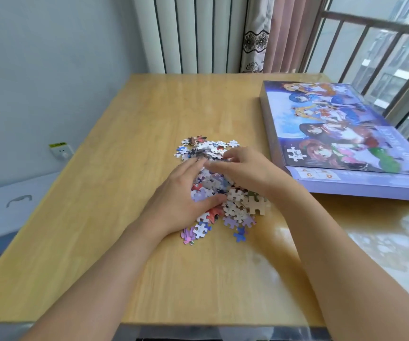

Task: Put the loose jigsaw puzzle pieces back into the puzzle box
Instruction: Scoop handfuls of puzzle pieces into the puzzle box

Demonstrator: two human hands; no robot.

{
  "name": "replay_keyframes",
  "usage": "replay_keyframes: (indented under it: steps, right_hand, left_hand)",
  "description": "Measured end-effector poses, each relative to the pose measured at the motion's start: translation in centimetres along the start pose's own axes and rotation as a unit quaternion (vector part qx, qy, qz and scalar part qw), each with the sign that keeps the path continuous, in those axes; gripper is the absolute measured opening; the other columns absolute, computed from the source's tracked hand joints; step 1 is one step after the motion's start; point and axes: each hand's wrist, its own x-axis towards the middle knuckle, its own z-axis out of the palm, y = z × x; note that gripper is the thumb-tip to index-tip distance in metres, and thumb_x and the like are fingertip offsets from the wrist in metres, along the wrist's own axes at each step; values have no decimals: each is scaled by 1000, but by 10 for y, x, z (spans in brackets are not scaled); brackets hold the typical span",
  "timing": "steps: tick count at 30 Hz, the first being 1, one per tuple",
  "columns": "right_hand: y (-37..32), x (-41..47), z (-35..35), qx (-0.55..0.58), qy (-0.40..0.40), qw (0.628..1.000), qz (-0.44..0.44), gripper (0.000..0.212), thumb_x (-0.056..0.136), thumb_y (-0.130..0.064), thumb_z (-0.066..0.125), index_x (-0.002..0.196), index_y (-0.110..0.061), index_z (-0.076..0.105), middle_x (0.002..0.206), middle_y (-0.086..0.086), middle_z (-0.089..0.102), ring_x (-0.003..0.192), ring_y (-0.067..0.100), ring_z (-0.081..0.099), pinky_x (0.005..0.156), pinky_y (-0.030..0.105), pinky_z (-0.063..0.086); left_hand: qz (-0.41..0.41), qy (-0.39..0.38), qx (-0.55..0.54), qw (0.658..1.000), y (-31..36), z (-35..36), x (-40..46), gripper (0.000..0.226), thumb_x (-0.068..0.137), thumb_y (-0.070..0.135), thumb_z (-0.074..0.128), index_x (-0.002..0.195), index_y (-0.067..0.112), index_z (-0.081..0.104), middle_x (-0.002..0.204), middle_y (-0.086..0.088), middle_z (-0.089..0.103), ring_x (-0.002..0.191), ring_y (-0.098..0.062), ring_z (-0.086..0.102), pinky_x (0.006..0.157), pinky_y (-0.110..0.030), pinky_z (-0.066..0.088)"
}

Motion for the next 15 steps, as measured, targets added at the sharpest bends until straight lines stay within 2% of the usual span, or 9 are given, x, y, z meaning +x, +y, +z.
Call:
replay_keyframes:
  steps: [1, 3, 7, 11, 15]
  right_hand:
    - [0, 0, 0, 11, -14, 1000, 10, 77, 70, -70, 69, 107, -3, 64, 84, 12, 67, 76, 25, 64, 70, 40, 53]
    - [-1, 0, 0, 46, -34, 998, 26, 69, 67, -63, 75, 111, -9, 67, 101, 13, 71, 87, 22, 68, 78, 40, 55]
    - [-7, -1, 4, 73, -48, 995, 37, 71, 65, -59, 84, 118, -14, 66, 97, -5, 67, 86, 9, 65, 73, 30, 52]
    - [-12, -5, 8, 73, -65, 995, 36, 81, 58, -55, 86, 128, -22, 61, 103, -8, 62, 92, 7, 64, 72, 32, 57]
    - [-11, -7, 12, 103, -68, 992, 39, 87, 64, -43, 89, 140, -19, 54, 106, -8, 58, 92, 3, 60, 68, 26, 49]
  left_hand:
    - [-1, -1, -14, 1000, 1, 1, 1, 102, 67, 88, 55, 153, 37, 30, 157, 22, 30, 142, 1, 33, 113, -36, 39]
    - [-4, 4, -34, 999, 2, 3, 4, 108, 66, 88, 56, 154, 33, 30, 158, 20, 29, 143, 2, 31, 115, -34, 36]
    - [-17, 24, -65, 997, 5, 2, 4, 114, 61, 87, 61, 154, 31, 29, 154, 20, 35, 139, 3, 35, 111, -24, 35]
    - [-21, 38, -116, 992, 15, 4, 2, 123, 52, 83, 72, 155, 34, 26, 156, 18, 36, 141, 0, 36, 113, -30, 38]
    - [-28, 35, -196, 980, 22, 5, 0, 131, 51, 63, 89, 157, 40, 16, 154, 31, 28, 142, 6, 30, 113, -37, 41]
